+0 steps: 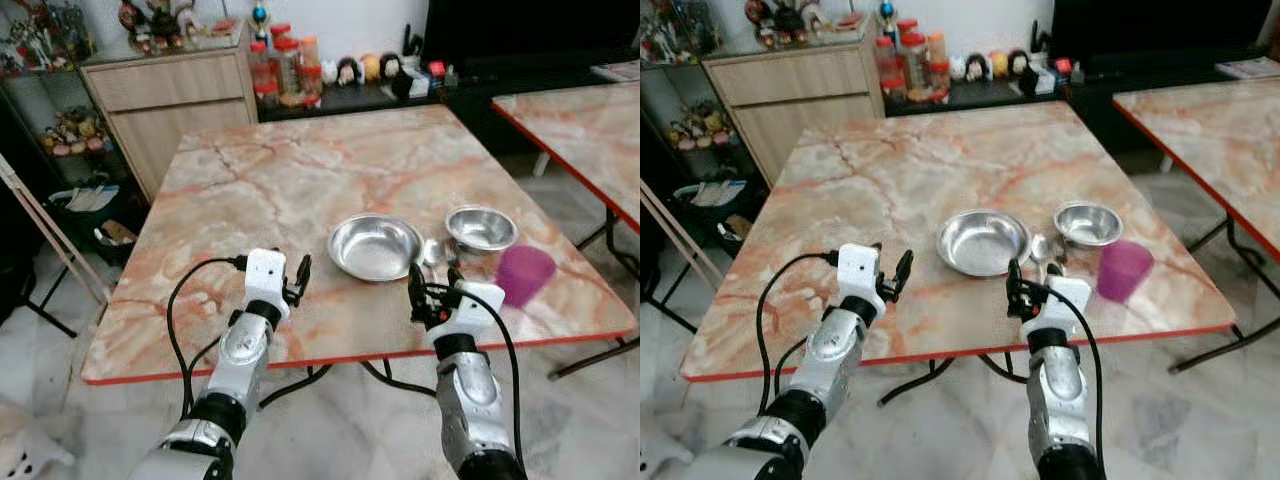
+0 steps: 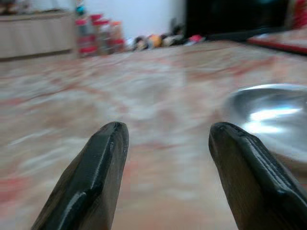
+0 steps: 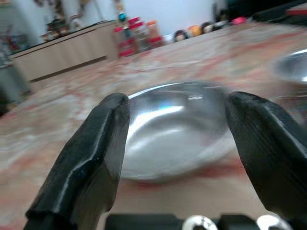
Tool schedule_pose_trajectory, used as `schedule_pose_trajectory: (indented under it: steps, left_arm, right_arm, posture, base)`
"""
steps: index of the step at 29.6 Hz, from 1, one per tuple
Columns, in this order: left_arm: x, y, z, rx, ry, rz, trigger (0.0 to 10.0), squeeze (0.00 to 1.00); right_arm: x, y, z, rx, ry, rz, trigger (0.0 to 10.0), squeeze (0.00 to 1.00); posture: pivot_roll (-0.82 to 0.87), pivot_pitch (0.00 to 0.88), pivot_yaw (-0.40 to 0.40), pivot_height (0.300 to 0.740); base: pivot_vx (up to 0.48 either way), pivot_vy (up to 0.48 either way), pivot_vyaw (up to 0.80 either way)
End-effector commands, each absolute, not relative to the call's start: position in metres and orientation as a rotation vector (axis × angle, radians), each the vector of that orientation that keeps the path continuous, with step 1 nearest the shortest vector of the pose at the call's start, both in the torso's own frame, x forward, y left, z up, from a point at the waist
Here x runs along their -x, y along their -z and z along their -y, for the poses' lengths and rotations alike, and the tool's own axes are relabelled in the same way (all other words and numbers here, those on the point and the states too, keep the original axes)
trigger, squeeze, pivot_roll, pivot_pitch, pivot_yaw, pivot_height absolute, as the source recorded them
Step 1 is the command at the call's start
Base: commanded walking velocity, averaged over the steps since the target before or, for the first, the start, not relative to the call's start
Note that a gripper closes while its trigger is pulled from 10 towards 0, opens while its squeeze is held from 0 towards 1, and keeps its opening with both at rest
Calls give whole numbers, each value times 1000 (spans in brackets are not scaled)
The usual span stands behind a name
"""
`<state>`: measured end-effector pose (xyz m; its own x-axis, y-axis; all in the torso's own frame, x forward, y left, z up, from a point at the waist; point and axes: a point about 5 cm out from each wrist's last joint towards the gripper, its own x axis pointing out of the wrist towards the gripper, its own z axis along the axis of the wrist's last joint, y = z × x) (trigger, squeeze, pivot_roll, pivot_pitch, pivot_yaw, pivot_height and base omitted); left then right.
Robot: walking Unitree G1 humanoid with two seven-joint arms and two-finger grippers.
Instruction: Setting the table
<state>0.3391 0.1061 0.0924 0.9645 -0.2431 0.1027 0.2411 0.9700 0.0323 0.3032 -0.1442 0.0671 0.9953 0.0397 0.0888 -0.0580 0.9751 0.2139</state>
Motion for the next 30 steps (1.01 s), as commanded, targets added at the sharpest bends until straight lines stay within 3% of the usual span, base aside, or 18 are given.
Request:
schedule_pose_trajectory:
  steps: [1, 9, 16, 30]
  left_arm:
    - [-342, -96, -108, -13, 238, 113, 10000, 0]
    - [-341, -94, -105, 12, 273, 86, 10000, 0]
    - [-338, -82, -111, 152, 281, -13, 10000, 0]
    - [-334, -81, -101, 180, 420, -87, 10000, 0]
  right_arm:
    - [-305, -71, 139, -222, -66, 95, 10000, 0]
    - [-304, -70, 139, -224, -69, 93, 10000, 0]
    - [-304, -70, 137, -226, -72, 92, 10000, 0]
    - [-303, -69, 134, -232, -76, 88, 10000, 0]
  posture:
    - [-65, 0, 64, 740]
    - [-66, 0, 64, 740]
    - [-62, 0, 66, 740]
    - [-58, 0, 68, 740]
  base:
    - [398, 0, 0]
    - [377, 0, 0]
    - [0, 0, 0]
    - [0, 0, 0]
